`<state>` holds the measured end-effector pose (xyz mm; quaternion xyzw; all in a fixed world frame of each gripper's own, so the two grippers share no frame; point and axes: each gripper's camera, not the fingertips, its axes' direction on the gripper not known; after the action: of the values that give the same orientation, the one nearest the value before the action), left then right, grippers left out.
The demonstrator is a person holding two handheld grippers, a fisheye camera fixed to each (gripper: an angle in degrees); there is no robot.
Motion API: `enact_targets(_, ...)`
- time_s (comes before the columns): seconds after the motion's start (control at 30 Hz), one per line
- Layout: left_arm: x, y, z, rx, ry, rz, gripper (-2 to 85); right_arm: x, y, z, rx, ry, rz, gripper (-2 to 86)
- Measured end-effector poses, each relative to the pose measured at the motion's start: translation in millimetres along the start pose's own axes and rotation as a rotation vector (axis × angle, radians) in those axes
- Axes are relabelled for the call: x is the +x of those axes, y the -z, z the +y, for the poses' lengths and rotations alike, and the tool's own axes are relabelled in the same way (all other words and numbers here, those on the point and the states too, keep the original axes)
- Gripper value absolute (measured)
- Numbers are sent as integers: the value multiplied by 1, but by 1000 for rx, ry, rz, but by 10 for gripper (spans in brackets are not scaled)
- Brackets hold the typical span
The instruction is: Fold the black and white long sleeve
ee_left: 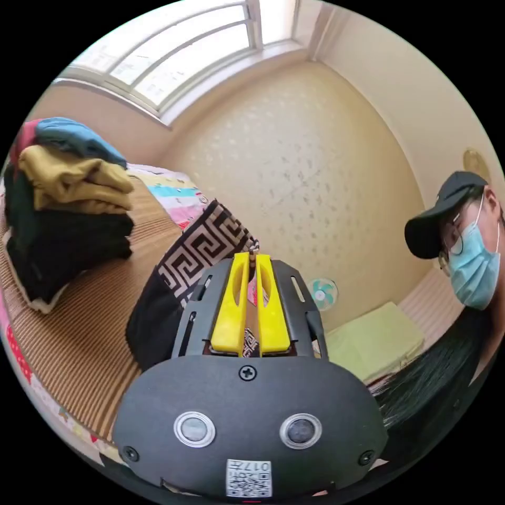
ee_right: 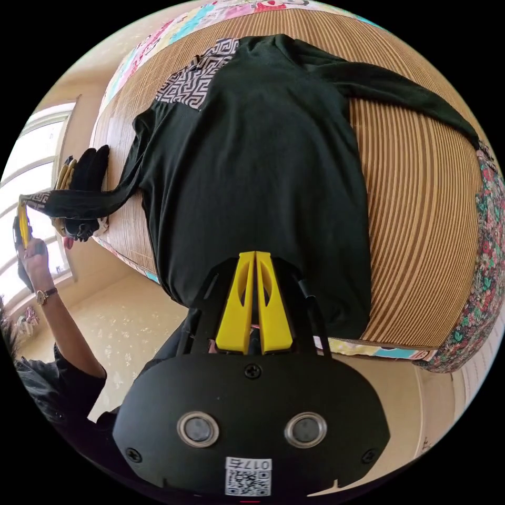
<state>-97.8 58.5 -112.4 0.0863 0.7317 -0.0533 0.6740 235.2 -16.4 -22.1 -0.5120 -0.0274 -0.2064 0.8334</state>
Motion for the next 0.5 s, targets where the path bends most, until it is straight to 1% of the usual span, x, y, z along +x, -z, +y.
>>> enact_targets(0.03, 27, -56, 21, -87, -51, 70, 30, 13, 4, 5, 13, -29, -14, 3)
enact_targets(0.07, 39, -85, 35, -141, -73, 91, 33, 19, 6, 7, 19, -42, -21, 3)
enact_targets(0.13, 72, -188, 105, -394, -90, 123, 61, 44, 14, 12, 45, -82, -43, 5)
enact_targets(0.2, 80, -229, 156, -554, -56, 167, 70, 63, 28, 14, 90, -100, -57, 8)
enact_targets(0.27, 81, -234, 200, -613, -20, 180, 69, 85, 49, 15, 173, -103, -84, 13)
enact_targets(0.33, 76, -222, 250, -702, 2, 120, 67, 123, 84, 9, 302, -132, -111, 26)
enact_targets(0.37, 73, -218, 261, -734, 11, 100, 67, 135, 94, 6, 332, -153, -115, 30)
enact_targets(0.43, 60, -200, 304, -856, 46, 37, 67, 189, 132, -6, 464, -279, -166, 47)
enact_targets(0.5, 51, -184, 328, -932, 68, -13, 67, 229, 163, -16, 580, -351, -186, 57)
